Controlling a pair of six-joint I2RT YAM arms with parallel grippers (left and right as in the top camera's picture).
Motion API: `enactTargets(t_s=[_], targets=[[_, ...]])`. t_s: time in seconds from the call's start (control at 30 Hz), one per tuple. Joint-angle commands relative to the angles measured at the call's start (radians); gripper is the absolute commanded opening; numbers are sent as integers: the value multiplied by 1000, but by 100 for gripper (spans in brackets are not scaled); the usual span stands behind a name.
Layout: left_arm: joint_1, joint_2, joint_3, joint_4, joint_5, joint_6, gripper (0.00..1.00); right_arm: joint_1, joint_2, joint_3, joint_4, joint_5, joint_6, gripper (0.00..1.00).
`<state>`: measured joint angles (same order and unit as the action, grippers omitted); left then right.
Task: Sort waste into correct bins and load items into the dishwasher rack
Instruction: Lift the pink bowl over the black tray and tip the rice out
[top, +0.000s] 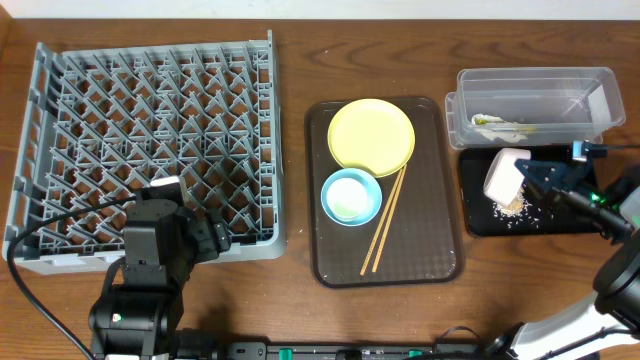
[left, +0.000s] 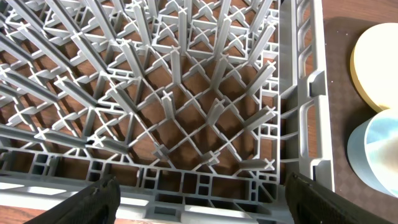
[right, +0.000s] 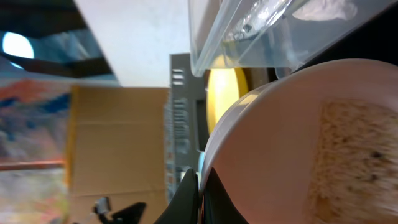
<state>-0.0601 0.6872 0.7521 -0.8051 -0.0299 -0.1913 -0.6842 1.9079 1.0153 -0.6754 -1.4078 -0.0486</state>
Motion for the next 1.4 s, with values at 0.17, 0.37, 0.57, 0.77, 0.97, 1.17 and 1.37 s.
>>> enactTargets(t_s=[0.17, 0.37, 0.57, 0.77, 0.97, 1.17, 1.37], targets=[[-2, -3, 24, -2, -5, -13, 86, -112, 53, 2, 2, -153, 33, 1], [-2, -3, 24, -2, -5, -13, 86, -157, 56, 2, -1, -153, 132, 1], [-2, -3, 24, -2, -5, -13, 86, -111, 56, 2, -61, -153, 145, 1], [-2, -3, 24, -2, -5, -13, 86, -27, 56, 2, -14, -153, 145, 1], [-2, -3, 24, -2, -5, -13, 86, -85, 56, 3, 63, -153, 145, 1], [-2, -3, 24, -2, -5, -13, 86, -174, 56, 3, 21, -152, 173, 1], [-2, -3, 24, 1, -5, -13, 86, -90, 48, 3, 46, -153, 164, 1]])
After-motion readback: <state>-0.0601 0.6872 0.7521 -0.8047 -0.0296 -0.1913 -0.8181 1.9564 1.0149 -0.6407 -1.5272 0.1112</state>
